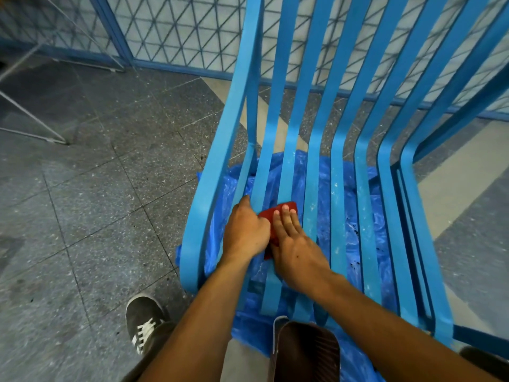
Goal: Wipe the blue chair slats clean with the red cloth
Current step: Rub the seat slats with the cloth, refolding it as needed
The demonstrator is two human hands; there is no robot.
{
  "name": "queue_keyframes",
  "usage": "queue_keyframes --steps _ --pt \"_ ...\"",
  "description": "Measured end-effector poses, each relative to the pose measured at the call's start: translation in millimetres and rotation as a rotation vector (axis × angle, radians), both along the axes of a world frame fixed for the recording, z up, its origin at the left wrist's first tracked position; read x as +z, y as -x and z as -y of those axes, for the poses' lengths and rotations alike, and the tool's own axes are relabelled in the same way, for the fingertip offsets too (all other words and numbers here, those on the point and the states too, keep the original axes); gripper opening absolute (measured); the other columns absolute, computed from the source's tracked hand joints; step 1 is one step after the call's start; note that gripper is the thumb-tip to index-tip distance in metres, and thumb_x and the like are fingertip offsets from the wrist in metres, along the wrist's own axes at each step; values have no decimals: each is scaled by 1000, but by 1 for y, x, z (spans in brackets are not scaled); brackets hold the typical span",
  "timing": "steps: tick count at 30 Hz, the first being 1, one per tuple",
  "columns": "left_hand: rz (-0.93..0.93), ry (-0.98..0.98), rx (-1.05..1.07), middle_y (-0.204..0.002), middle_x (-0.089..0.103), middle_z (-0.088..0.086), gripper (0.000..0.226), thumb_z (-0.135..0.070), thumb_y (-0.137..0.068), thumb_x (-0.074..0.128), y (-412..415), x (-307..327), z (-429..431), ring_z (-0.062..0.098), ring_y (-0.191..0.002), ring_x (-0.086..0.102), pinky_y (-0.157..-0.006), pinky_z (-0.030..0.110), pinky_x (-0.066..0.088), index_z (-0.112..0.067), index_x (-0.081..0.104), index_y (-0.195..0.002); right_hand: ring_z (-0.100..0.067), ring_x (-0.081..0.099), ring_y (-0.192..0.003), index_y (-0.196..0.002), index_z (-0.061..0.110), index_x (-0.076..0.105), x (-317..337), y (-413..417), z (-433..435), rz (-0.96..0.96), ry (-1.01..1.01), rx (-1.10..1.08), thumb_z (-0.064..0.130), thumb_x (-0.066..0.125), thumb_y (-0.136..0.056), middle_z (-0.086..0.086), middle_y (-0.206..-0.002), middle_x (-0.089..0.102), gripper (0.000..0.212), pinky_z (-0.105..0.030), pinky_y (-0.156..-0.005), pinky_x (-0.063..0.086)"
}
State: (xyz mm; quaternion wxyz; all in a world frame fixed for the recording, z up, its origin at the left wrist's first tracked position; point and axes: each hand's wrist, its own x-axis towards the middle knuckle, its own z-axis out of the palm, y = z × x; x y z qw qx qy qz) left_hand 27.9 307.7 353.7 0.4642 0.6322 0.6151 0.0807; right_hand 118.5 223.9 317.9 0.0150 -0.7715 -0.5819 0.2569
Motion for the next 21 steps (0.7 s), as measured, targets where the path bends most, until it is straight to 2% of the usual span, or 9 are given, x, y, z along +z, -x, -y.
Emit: queue_keyframes --steps 2,5,7,13,17,21 --pt "4 9 18 -133 61 6 65 -23 -72 39 -1 -1 -2 32 -122 57 -103 47 47 -24 50 -136 -31 -12 -154 -157 3 -8 -2 -9 -17 12 2 -23 29 36 -106 -17 -165 -16 73 -37 -124 9" --pt "13 5 12 -130 61 7 50 -21 -84 44 -2 1 0 34 -117 58 -99 48 48 -24 51 -133 -30 -12 -154 -158 4 -7 -1 -34 -55 6 24 -53 29 35 -107 -17 -165 -14 70 -38 -124 8" --pt "23 -9 1 -128 61 8 49 -22 -84 42 -3 2 1 35 -115 58 -97 49 49 -25 51 -132 -31 -11 -154 -157 3 -7 -2 -45 -71 -3 42 -57 27 37 -106 -17 -166 -13 71 -40 -125 7" --pt "21 -23 16 -141 54 7 67 -26 -79 37 -8 -1 -2 32 -127 52 -105 49 45 -24 40 -146 -32 -13 -153 -156 1 -12 -2 -24 -38 41 37 -20 25 38 -104 -19 -163 -19 76 -39 -125 10" --pt "0 -32 8 -152 44 6 58 -18 -94 41 -13 -5 -5 29 -136 45 -111 42 39 -22 34 -151 -30 -15 -153 -155 2 -13 -4 -22 -27 18 13 13 23 39 -103 -17 -164 -19 77 -38 -126 12" --pt "31 -55 4 -151 45 5 56 -19 -94 41 -16 -12 -6 28 -133 48 -109 40 41 -23 36 -150 -28 -11 -154 -158 6 -7 -10 -43 -66 4 -7 -68 30 37 -106 -15 -166 -14 72 -39 -123 12"
